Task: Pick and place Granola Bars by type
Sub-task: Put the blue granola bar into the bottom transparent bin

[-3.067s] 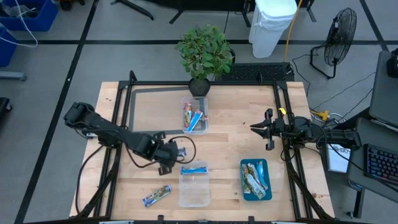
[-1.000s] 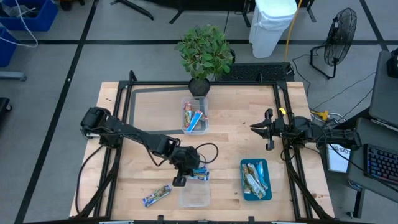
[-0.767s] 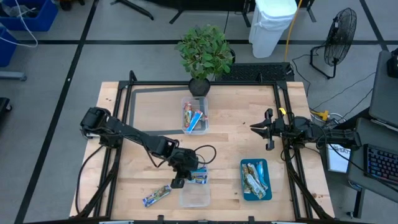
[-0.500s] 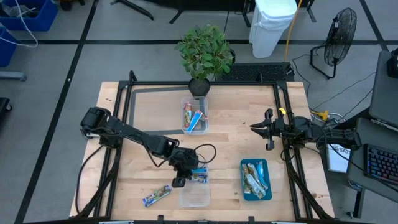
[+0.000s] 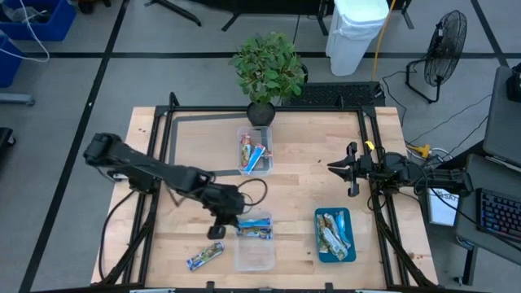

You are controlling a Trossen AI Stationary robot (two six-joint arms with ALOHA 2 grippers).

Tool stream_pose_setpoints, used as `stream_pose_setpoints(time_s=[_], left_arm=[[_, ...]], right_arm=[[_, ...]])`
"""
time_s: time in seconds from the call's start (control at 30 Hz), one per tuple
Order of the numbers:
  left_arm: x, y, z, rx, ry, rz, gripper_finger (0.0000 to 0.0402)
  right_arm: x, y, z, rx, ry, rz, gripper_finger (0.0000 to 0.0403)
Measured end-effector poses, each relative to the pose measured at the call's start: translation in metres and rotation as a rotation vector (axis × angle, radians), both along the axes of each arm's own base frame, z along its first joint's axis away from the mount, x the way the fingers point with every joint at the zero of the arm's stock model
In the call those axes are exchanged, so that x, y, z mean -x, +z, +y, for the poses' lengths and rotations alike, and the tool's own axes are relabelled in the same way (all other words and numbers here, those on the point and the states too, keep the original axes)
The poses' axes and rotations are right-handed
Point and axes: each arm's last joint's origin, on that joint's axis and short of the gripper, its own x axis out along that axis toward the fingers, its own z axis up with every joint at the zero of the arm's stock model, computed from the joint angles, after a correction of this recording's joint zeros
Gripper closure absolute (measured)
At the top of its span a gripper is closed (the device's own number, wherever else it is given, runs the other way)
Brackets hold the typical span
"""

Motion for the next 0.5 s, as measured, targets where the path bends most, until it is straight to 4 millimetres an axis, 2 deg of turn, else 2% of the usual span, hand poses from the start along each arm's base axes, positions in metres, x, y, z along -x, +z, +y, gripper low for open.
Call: stream_pose_setpoints(time_s=[0.13,0.23,0.37,0.5], left_arm=[[0.022,0.022,-0.005,-0.138,0.029,-0.136,0.0384],[0.039,0.028,-0.008,-0.194,0.037,-0.266,0.0397],[0.067,0.012,0.004,-0.198,0.137,-0.364,0.0385],[0.097,-0.018,0.024,-0.154,0.272,-0.425,0.0373]], right_arm=[[0.0,0.0,0.0,0.0,0.0,0.0,0.0359],[0.0,0.0,0.0,0.0,0.0,0.0,0.0359],[0.0,0.0,0.0,0.0,0.0,0.001,0.0358],[0.0,0.0,0.0,0.0,0.0,0.0,0.0359]])
